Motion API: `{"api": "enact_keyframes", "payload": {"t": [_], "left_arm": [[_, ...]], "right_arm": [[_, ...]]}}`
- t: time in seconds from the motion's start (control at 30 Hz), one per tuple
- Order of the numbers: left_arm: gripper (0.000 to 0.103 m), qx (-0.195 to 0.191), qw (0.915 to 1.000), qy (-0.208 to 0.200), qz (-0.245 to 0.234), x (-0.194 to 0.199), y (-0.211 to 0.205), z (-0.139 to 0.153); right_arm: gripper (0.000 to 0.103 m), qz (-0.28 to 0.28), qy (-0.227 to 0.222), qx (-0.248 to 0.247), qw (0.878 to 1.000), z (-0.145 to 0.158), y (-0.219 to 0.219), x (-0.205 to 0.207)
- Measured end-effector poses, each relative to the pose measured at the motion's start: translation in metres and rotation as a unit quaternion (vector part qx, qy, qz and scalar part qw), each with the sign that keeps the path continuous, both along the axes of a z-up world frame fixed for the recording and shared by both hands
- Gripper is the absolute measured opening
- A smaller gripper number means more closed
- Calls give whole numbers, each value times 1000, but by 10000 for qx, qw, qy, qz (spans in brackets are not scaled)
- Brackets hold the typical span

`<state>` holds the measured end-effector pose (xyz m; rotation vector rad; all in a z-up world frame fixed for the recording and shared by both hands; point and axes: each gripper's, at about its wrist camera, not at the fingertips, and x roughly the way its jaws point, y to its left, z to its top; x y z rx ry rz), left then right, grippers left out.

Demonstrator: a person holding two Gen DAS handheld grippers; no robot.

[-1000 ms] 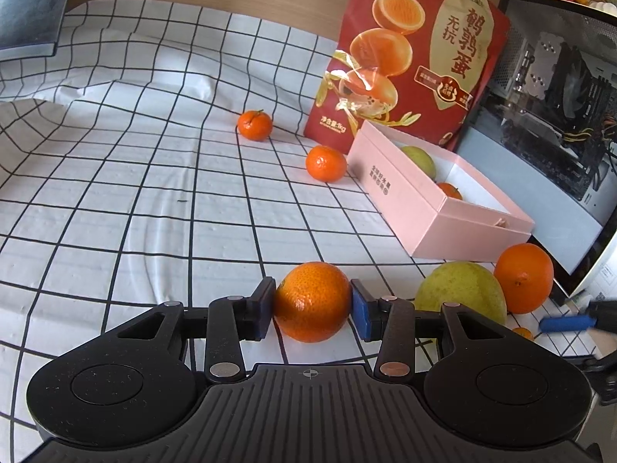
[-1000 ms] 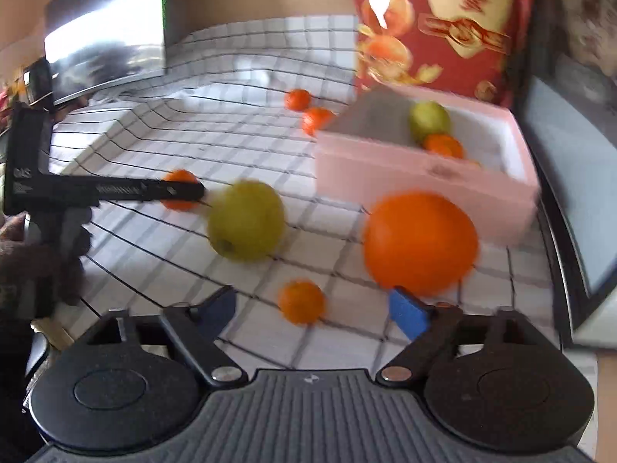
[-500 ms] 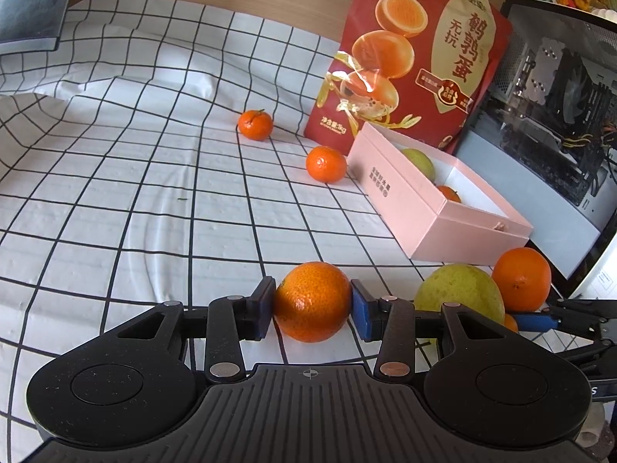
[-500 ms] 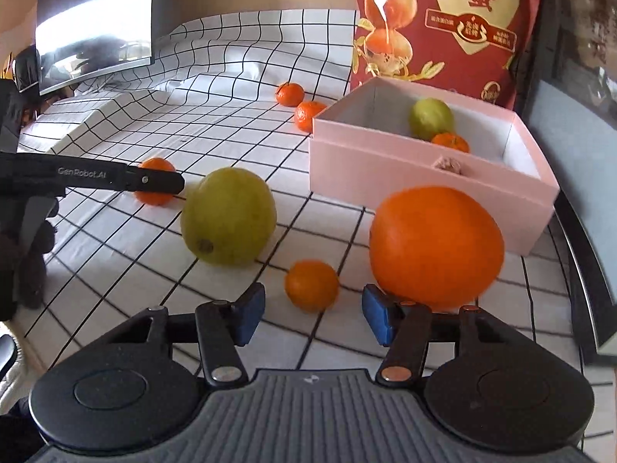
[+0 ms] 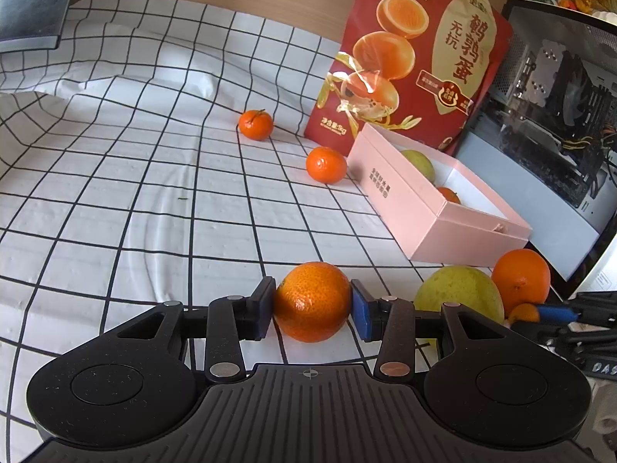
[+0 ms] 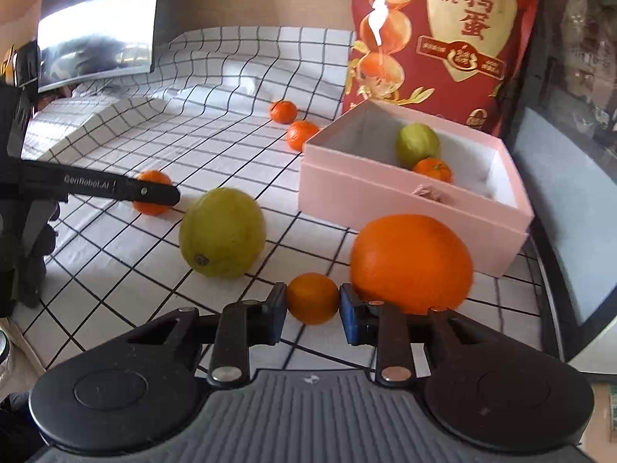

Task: Organize fruits

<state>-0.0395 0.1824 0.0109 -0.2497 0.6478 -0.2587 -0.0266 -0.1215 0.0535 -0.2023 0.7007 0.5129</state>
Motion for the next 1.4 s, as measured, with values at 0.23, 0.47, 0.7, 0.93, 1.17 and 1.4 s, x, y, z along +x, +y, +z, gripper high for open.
{"api": "enact_keyframes", "payload": {"t": [0.23, 0.47, 0.7, 0.93, 1.17, 1.4], "left_arm": [[45, -255, 9987, -304, -331, 20, -26, 34], [46, -508, 9883, -853, -1155, 100, -95, 121], [46, -204, 9935, 109, -1118, 183, -137, 65], [46, -458, 9931, -111, -1077, 186, -124, 47], [46, -644, 9946, -671, -452, 158, -56, 79], [46, -883, 9908, -617, 820, 139, 25, 48]], "right_arm": [[28, -192, -383, 293, 9987, 32, -19, 1], [28, -690, -885, 577, 9920, 104, -34, 44], [28, -1424, -923, -14, 9855, 122, -12, 108], [28, -1722, -220, 41, 9848, 83, -27, 153], [38, -1754, 264, 243, 9838, 51, -34, 164], [44, -1659, 412, 206, 9851, 47, -15, 162]]}}
